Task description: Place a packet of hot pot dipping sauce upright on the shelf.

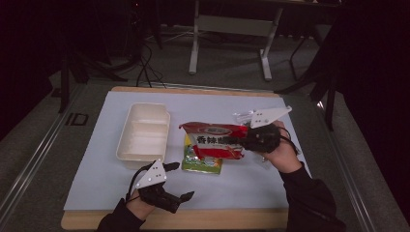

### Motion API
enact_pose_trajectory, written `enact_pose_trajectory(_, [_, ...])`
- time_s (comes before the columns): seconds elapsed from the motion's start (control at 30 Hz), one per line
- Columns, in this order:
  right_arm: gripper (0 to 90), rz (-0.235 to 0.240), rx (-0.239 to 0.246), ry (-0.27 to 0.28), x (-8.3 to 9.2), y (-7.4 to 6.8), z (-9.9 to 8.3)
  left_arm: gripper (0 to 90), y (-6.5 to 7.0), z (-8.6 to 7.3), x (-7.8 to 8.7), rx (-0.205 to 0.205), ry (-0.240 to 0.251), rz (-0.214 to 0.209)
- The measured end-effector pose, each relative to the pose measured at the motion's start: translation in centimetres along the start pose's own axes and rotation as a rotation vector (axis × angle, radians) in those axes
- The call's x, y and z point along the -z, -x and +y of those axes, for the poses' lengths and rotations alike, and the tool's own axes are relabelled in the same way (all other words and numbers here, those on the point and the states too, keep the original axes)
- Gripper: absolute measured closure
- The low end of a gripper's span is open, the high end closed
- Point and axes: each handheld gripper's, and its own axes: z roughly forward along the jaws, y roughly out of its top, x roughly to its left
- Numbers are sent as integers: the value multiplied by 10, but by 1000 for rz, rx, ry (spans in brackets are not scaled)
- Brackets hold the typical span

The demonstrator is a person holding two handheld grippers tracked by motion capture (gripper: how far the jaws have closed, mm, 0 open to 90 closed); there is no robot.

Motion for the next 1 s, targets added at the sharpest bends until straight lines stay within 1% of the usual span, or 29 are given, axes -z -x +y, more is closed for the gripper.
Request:
enact_pose_trajectory(0.07, [900, -4, -1, 1, -4, 3, 4, 19, 1, -4, 0, -4, 5, 5])
enact_pose_trajectory(0.13, [900, -6, -2, 1, -9, 6, 8, 19, 2, -7, 0, -25, 6, 12])
enact_pose_trajectory(0.23, [900, -7, -10, 10, -17, 11, 14, 19, 3, -12, 0, -41, 20, 21])
enact_pose_trajectory(0.27, [900, -8, -13, 12, -19, 12, 15, 19, 3, -13, -1, -45, 17, 25])
enact_pose_trajectory(0.3, [900, -1, -20, 12, -22, 14, 17, 19, 2, -14, -1, -42, 16, 23])
enact_pose_trajectory(0.37, [900, -7, -27, 10, -28, 17, 20, 19, 2, -17, -2, -42, 12, 22])
enact_pose_trajectory(0.6, [900, 4, -49, 16, -47, 27, 30, 19, 2, -22, -6, -36, 4, 4])
enact_pose_trajectory(0.77, [900, 1, -66, 26, -61, 36, 37, 19, 2, -26, -7, -44, 1, 8])
enact_pose_trajectory(0.8, [900, 6, -68, 29, -64, 38, 38, 19, 2, -26, -7, -45, -2, 5])
enact_pose_trajectory(0.87, [900, 0, -76, 32, -69, 40, 41, 19, 2, -27, -7, -44, -3, -1])
enact_pose_trajectory(1.0, [900, 0, -89, 43, -79, 46, 47, 19, 1, -27, -7, -55, -3, -3])
